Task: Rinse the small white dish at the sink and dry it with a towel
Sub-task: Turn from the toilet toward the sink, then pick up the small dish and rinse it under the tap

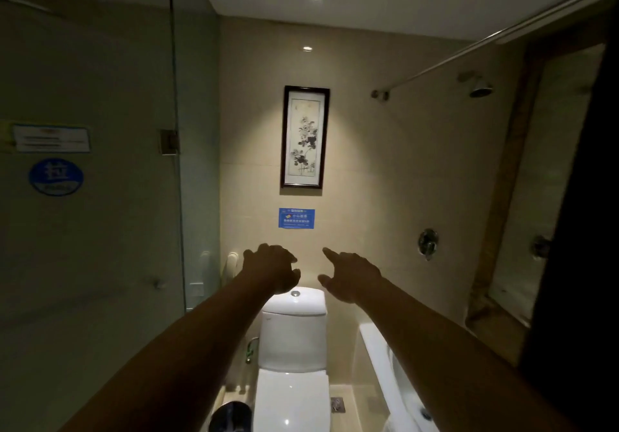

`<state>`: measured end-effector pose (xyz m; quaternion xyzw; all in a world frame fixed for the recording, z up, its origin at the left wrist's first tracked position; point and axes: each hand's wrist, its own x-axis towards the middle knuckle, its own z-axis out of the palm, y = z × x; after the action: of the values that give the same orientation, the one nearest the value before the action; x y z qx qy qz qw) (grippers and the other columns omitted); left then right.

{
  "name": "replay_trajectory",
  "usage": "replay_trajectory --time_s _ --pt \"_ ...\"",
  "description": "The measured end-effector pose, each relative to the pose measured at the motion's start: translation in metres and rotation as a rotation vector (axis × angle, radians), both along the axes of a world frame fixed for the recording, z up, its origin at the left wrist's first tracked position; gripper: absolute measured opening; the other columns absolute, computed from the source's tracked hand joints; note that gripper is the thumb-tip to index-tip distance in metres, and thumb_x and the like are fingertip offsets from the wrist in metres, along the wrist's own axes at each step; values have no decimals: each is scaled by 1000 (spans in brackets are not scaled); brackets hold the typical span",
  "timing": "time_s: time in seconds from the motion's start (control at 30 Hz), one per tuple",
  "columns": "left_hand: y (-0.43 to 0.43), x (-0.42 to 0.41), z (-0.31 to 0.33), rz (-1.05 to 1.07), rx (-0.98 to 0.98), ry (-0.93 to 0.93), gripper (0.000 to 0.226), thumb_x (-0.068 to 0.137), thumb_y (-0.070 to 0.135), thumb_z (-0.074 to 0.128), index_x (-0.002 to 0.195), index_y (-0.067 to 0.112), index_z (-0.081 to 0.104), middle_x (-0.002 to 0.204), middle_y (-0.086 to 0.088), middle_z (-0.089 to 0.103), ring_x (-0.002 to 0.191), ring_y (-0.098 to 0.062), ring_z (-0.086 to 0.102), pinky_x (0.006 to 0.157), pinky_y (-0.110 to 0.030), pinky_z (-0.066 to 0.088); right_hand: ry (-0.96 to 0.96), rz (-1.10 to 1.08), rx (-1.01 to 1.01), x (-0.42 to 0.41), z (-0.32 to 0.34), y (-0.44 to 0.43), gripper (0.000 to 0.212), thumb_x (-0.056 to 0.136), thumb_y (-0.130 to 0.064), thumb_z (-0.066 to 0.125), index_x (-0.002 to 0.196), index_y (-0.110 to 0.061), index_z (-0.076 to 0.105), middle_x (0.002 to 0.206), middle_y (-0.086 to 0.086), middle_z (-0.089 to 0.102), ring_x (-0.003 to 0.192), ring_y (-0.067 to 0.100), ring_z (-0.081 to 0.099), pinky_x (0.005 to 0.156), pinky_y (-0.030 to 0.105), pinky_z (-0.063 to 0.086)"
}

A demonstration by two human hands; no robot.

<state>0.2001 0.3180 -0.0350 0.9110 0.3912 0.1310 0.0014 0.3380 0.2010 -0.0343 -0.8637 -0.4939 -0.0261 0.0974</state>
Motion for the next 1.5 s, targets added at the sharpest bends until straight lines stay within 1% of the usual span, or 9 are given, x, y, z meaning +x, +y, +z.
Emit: replay_trajectory --time_s 0.2,0.37,0.5,0.73,0.87,1.07,1.17,1.37,1.5 --pt "69 13 -8 146 -21 63 43 92 51 52 131 35 59 145 5 51 134 -20 43 113 -51 23 26 142 -13 46 -3 113 69 92 -61 51 153 -36 30 154 6 45 135 32 47 106 52 44" --pt "124 -10 -13 269 -5 23 42 91 46 47 126 29 62 138 -3 56 124 -27 50 102 -49 34 50 317 -2 43 -14 204 64 92 -59 53 149 -34 39 145 5 54 128 31 53 102 50 48" --pt "146 -58 -31 414 9 86 44 94 48 45 133 30 56 138 -3 53 126 -28 48 104 -48 34 40 478 -66 0 -34 253 58 90 -57 51 145 -37 45 134 3 60 119 28 59 98 48 51" --pt "137 -206 -55 742 -10 156 49 95 52 43 138 30 51 141 -5 50 129 -29 45 105 -49 33 -65 808 -129 -150 -51 302 62 97 -55 45 153 -31 34 155 5 44 140 30 43 114 46 38" --pt "90 -308 -61 939 11 99 48 95 54 45 135 30 54 142 -1 52 132 -26 44 105 -44 34 -138 1016 -146 -266 -53 295 64 99 -53 45 155 -26 29 157 8 39 143 31 38 116 49 34" --pt "-31 -458 -46 1292 -23 70 47 88 59 45 126 37 60 130 4 58 124 -31 50 101 -52 39 -96 1388 -44 -439 -47 224 60 96 -55 49 150 -31 40 152 8 47 137 31 47 112 44 39" --pt "-92 -513 -39 1436 -10 -2 44 86 54 48 123 35 60 126 3 61 120 -33 55 99 -54 43 -75 1542 -23 -508 -44 182 59 97 -56 47 151 -33 37 158 3 41 143 28 40 118 47 29" --pt "-162 -590 -39 1614 -38 -12 52 92 57 43 141 38 47 150 -1 44 137 -34 37 109 -57 30 -52 1661 -41 -608 -41 120 62 95 -56 50 151 -35 36 157 5 42 143 36 37 118 56 28" --pt "-175 -618 -51 1641 -83 16 52 91 59 42 138 39 47 143 -4 48 132 -35 42 106 -58 34 -62 1682 -30 -641 -55 108 61 97 -57 48 152 -35 33 161 4 35 148 35 30 120 57 21"
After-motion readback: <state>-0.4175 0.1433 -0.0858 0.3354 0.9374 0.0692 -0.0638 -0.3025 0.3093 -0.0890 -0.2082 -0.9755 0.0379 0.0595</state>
